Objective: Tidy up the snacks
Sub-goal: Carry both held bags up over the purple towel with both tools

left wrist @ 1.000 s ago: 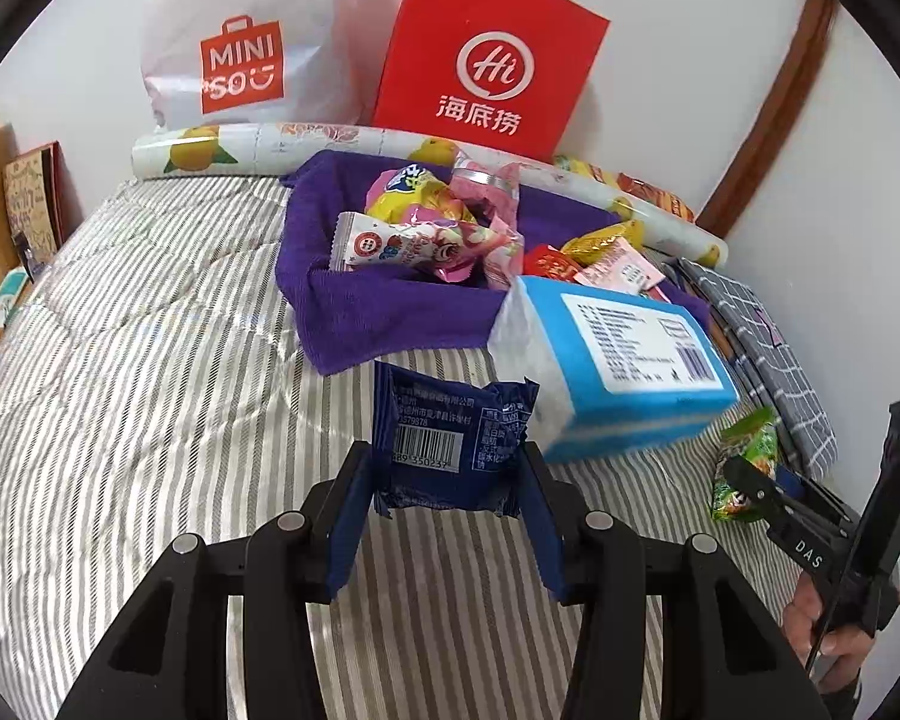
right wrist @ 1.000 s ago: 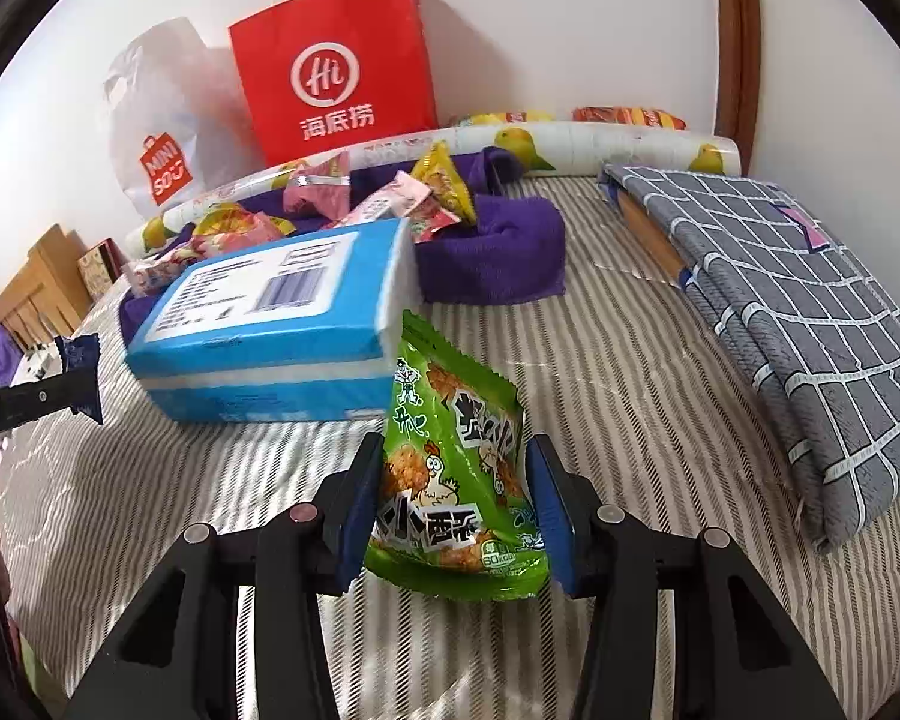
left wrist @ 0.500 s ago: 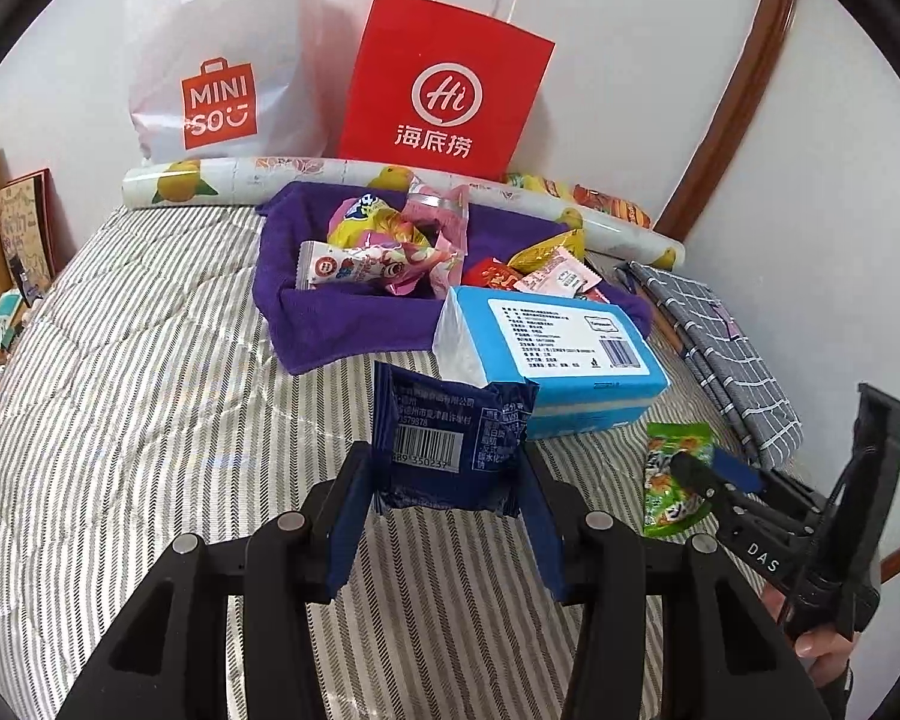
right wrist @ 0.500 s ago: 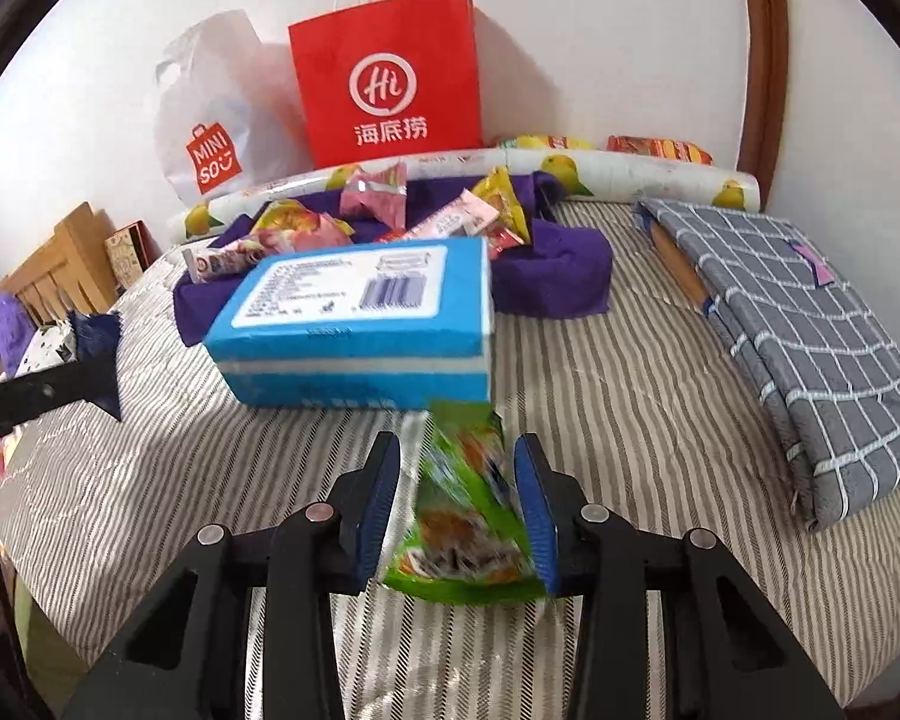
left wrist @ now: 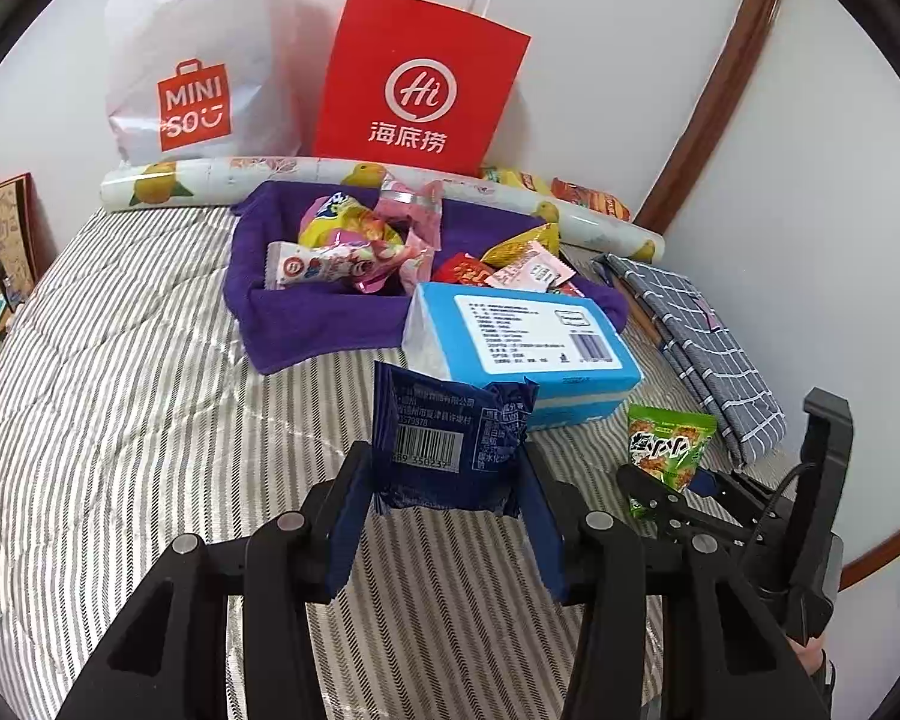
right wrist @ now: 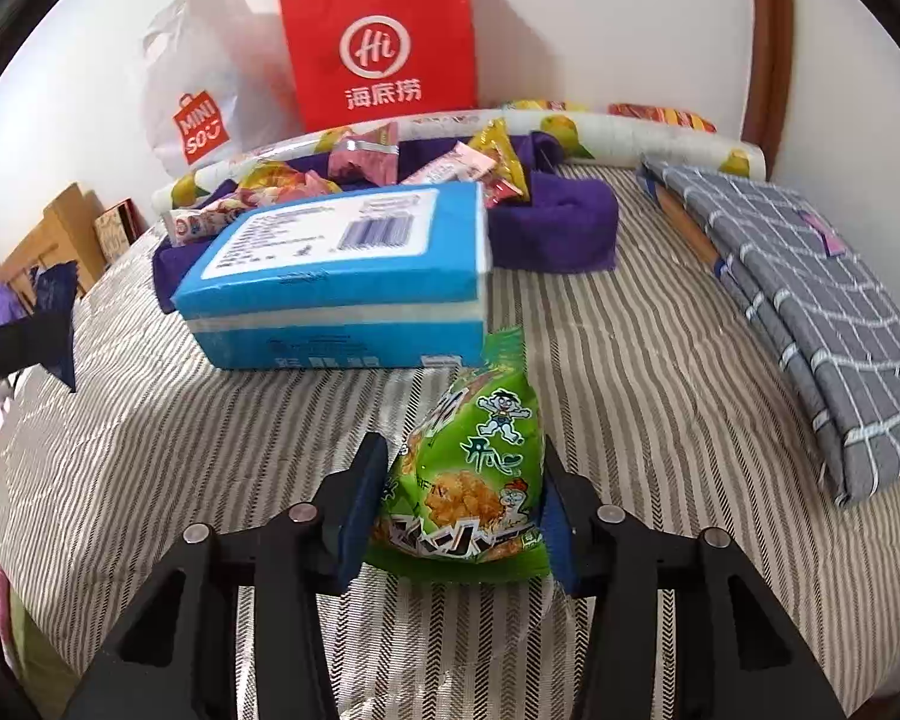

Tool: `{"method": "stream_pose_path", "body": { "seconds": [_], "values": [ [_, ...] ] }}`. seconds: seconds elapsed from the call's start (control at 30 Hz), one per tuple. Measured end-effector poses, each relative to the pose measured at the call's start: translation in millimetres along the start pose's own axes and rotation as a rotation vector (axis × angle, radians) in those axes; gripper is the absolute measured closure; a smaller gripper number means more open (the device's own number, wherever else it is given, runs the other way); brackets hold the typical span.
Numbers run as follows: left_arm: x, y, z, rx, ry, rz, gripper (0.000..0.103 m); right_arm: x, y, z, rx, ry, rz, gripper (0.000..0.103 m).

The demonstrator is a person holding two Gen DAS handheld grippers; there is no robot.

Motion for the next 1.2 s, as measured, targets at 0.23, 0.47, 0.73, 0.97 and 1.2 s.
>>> {"method": "stream_pose_path", "body": {
  "seconds": [0.23, 0.47, 0.73, 0.97, 1.2],
  "values": [
    [12, 1, 11, -0.004, 0.017, -0.031, 0.058, -6, -34, 18, 0.079, -0.023, 0.037, 0.056],
    [25, 4, 30, -0.005, 0.041, -0.05, 0.058, -15, -67, 46, 0.164, -0.049, 0.057, 0.056],
    [34, 4, 64, 0.0, 0.078, -0.043, 0.058, -17, -84, 85, 0.227, -0.042, 0.065, 0.056],
    [34, 6, 101, 0.012, 0.09, -0.033, 0.058, -19, -81, 122, 0.241, -0.049, 0.049, 0.056],
    [26, 17, 139, 0.007, 0.075, -0.027, 0.058, -16, -65, 159, 0.246, -0.035, 0.043, 0.056]
  ]
}}
Point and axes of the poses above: each gripper's, at about its wrist camera, not at the fingertips, and y roughly the way its jaws point, x to its right, z to its top, the point moved 1 cm from there along y, roughly the way its jaws point, and after that the axes turned 5 degrees about -x, right-handed, at the moved point
